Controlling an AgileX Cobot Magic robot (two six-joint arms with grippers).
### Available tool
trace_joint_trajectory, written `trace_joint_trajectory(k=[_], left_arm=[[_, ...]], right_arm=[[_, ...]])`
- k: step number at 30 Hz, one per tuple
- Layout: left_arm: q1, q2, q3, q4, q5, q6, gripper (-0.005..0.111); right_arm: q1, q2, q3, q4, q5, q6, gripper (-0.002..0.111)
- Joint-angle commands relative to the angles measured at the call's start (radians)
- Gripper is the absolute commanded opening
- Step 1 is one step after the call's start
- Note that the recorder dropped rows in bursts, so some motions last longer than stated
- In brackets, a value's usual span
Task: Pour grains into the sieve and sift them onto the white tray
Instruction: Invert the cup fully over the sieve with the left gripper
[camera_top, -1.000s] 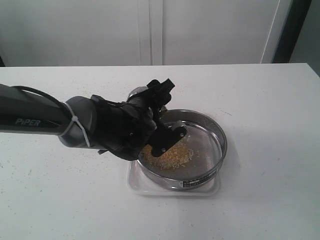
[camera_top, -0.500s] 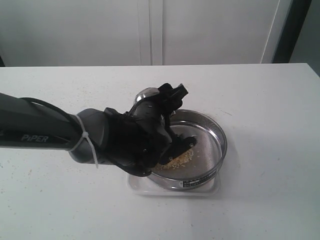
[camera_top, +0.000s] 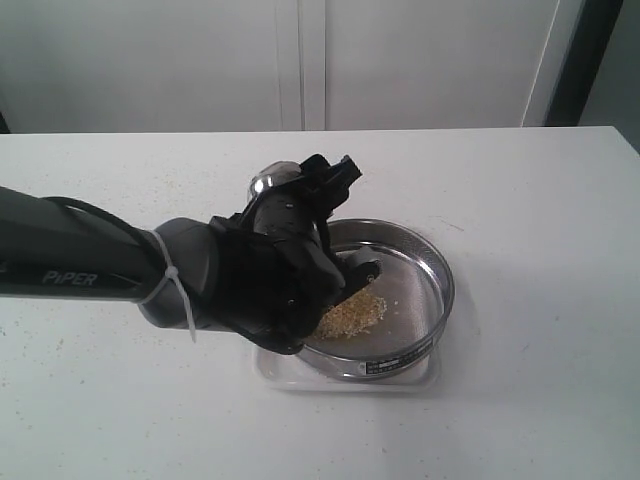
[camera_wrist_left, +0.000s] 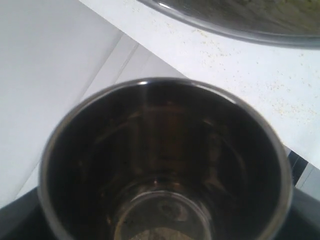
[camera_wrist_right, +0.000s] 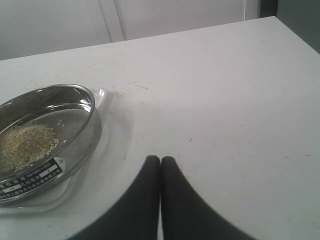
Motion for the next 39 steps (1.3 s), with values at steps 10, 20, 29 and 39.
trace_joint_trajectory(k=[10,20,29,39], left_arm=[[-0.047,-0.001,-0.062,0.018,0.056,0.001,0.0],[-0.059,0.085,-0.062,0.018,0.136,0.016,0.0],[-0.068,0.085,-0.062,0.018,0.161,-0.021,0.0],[-0.079,0.085,-0.108,0.018,0.164,-0.102,0.0]], right_arm=[[0.002,-0.006,0.007,-0.007,-0.013,0.003,0.0],[0.002,-0.006,0.007,-0.007,-0.013,0.003,0.0],[0.002,-0.006,0.007,-0.007,-0.013,0.003,0.0],[0.002,-0.006,0.007,-0.007,-0.013,0.003,0.0]])
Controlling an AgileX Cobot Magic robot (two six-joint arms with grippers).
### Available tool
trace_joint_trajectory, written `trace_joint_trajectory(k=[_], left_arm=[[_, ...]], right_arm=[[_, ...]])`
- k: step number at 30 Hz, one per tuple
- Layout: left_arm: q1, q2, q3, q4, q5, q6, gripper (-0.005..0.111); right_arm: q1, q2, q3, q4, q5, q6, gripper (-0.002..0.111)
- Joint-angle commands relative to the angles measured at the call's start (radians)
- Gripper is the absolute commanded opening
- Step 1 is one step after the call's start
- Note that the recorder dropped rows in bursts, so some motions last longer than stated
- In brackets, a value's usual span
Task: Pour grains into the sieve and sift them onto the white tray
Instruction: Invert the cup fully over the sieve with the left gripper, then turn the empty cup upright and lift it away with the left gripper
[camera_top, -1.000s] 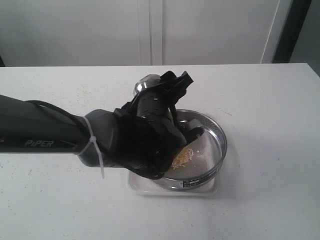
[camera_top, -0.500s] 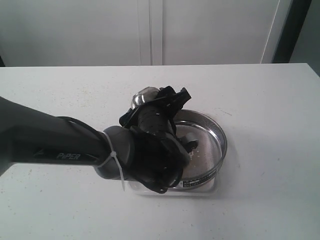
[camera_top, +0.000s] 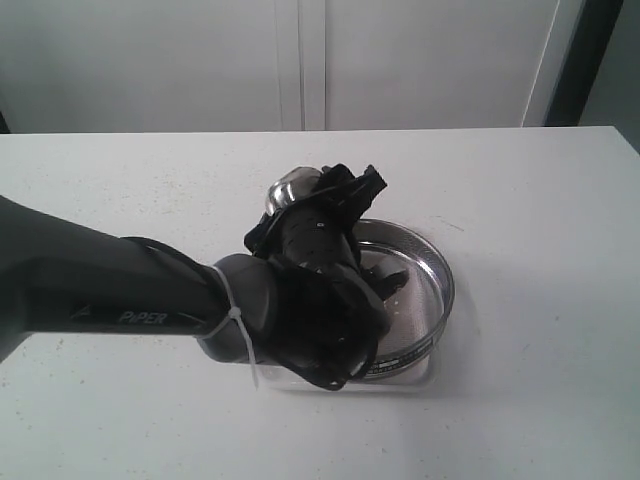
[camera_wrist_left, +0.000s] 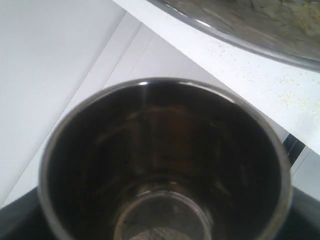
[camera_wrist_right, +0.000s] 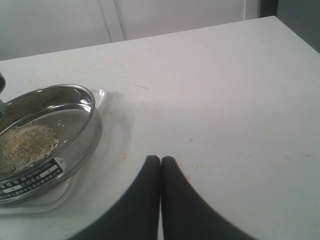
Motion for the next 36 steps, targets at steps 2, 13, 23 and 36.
trace_joint_trajectory(k=[2,13,23,36], left_arm=[[-0.008,-0.008,-0.037,0.02,0.012,-0.082,0.0],[-0.008,-0.008,-0.045,0.02,0.009,-0.332,0.0],[-0.008,-0.056,-0.045,-0.078,-0.045,-0.453,0.0],[-0.008,-0.193,-0.045,-0.366,-0.188,-0.539,0.0]], right_arm=[[0.002,-0.006,0.007,-0.007,-0.013,0.003,0.0],[0.002,-0.006,0.007,-0.007,-0.013,0.003,0.0],[0.002,-0.006,0.007,-0.007,-0.013,0.003,0.0],[0.002,-0.006,0.007,-0.007,-0.013,0.02,0.0]])
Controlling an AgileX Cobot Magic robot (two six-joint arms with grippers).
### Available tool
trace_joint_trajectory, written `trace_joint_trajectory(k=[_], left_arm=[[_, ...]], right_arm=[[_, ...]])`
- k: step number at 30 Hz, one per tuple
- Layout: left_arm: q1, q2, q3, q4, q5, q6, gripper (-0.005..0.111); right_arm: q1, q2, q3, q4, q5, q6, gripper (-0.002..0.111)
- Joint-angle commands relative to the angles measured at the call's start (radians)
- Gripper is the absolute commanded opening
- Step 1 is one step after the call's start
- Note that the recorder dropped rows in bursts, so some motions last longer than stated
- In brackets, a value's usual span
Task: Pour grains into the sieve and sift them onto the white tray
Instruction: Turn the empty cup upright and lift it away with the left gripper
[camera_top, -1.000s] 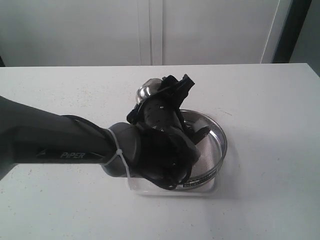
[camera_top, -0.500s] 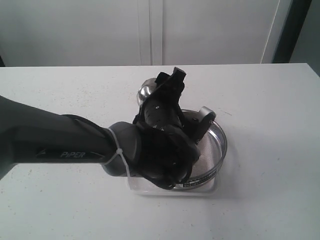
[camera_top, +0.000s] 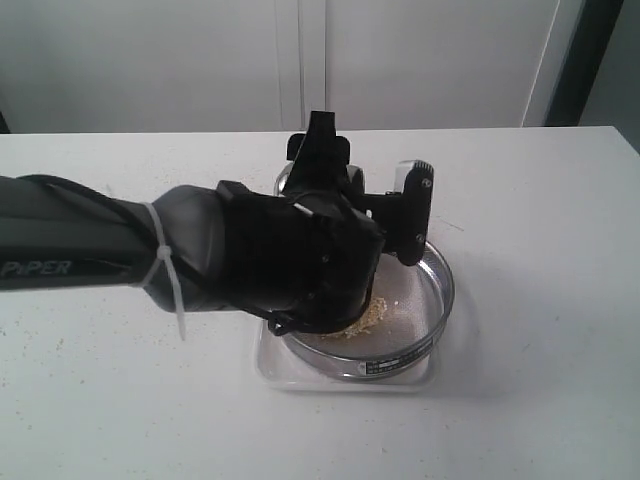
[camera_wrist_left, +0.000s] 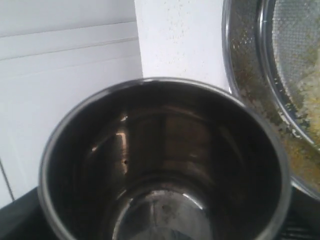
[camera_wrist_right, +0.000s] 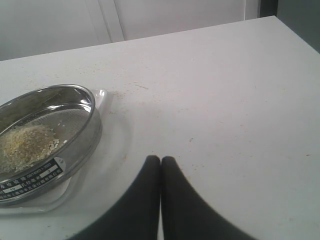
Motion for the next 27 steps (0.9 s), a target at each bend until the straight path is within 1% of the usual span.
trace_joint_trajectory(k=[1,5,9,13,18,23,27], left_arm=[[-0.006,-0.051,-0.005,-0.099,-0.033,-0.024,0.0],[-0.006,-0.076,-0.005,-0.166,-0.067,-0.024,0.0],[-0.006,-0.101,-0.005,-0.221,-0.069,-0.024,0.0],[0.015,-0.132,-0.005,-0.333,-0.119,-0.021,0.0],[0.087,-0.177,-0.005,-0.472,-0.198,-0.007,0.0],[0.166,-0.207,-0.002,-0.633,-0.231,0.081,0.0],[0.22,-0.225,0.015,-0.762,-0.299,0.138,0.0]], right_arm=[[0.002,-0.006,0.007,-0.007,-0.013,0.027,0.0],[0.002,-0.006,0.007,-0.007,-0.013,0.025,0.0],[0.002,-0.006,0.007,-0.007,-0.013,0.025,0.0],[0.002,-0.006,0.007,-0.007,-0.013,0.025,0.0],[0.002,-0.006,0.007,-0.007,-0.013,0.027,0.0],[0.002,-0.006,0.007,-0.007,-0.013,0.027,0.0],[0.002,-0.006,0.007,-0.007,-0.013,0.027,0.0]])
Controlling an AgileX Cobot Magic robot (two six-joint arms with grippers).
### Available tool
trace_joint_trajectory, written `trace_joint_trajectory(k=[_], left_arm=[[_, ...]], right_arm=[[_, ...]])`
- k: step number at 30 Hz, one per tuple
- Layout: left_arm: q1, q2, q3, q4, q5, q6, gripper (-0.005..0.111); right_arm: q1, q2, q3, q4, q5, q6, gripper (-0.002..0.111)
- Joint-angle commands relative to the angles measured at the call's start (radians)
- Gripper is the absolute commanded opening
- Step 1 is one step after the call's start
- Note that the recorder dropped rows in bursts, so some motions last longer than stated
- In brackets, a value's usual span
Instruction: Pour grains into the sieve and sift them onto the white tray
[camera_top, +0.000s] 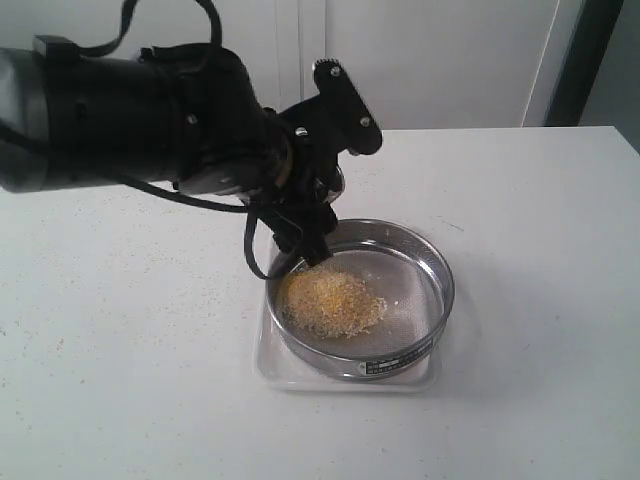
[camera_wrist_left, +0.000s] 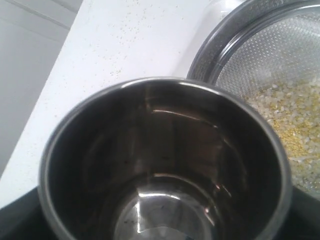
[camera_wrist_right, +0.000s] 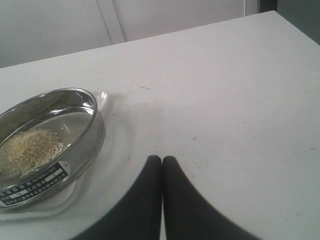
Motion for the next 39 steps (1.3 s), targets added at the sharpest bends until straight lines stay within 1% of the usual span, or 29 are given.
trace_joint_trajectory(k=[1,7,9,12,18,20,22,23,24,25,26,28,30,32,38,39], left_arm=[[0.061,-0.034,0.026,-0.151,-0.078,0.068,0.0],[0.12,-0.055,0.077,-0.223,-0.121,0.082,0.0],[0.16,-0.059,0.103,-0.283,-0.179,0.088,0.0],[0.201,-0.059,0.129,-0.334,-0.219,0.088,0.0],[0.28,-0.059,0.146,-0.396,-0.218,0.088,0.0],[0.319,-0.059,0.146,-0.435,-0.217,0.088,0.0],[0.355,-0.059,0.153,-0.496,-0.219,0.128,0.0],[0.38,-0.059,0.162,-0.567,-0.219,0.181,0.0],[0.39,-0.059,0.167,-0.596,-0.226,0.203,0.0],[0.419,-0.059,0.183,-0.668,-0.246,0.244,0.0],[0.43,-0.059,0.19,-0.691,-0.254,0.257,0.0],[0.477,-0.059,0.222,-0.772,-0.272,0.308,0.0],[0.499,-0.059,0.24,-0.793,-0.279,0.332,0.0],[0.518,-0.061,0.26,-0.811,-0.318,0.332,0.0],[0.517,-0.155,0.377,-0.809,-0.512,0.348,0.0],[0.517,-0.176,0.405,-0.807,-0.565,0.348,0.0]], right_arm=[[0.002,-0.006,0.007,-0.007,-0.013,0.004,0.0],[0.002,-0.006,0.007,-0.007,-0.013,0.004,0.0],[0.002,-0.006,0.007,-0.007,-0.013,0.004,0.0],[0.002,-0.006,0.007,-0.007,-0.013,0.004,0.0],[0.002,-0.006,0.007,-0.007,-0.013,0.004,0.0],[0.002,-0.006,0.007,-0.007,-0.013,0.004,0.0],[0.002,-0.006,0.007,-0.007,-0.013,0.004,0.0],[0.002,-0.006,0.007,-0.007,-0.013,0.004,0.0],[0.002,-0.006,0.007,-0.007,-0.013,0.004,0.0],[0.002,-0.006,0.007,-0.007,-0.013,0.004,0.0],[0.002,-0.006,0.007,-0.007,-0.013,0.004,0.0],[0.002,-0.006,0.007,-0.007,-0.013,0.004,0.0],[0.002,-0.006,0.007,-0.007,-0.013,0.004,0.0],[0.002,-0.006,0.007,-0.007,-0.013,0.004,0.0],[0.002,-0.006,0.007,-0.007,-0.013,0.004,0.0],[0.002,-0.006,0.007,-0.007,-0.013,0.004,0.0]])
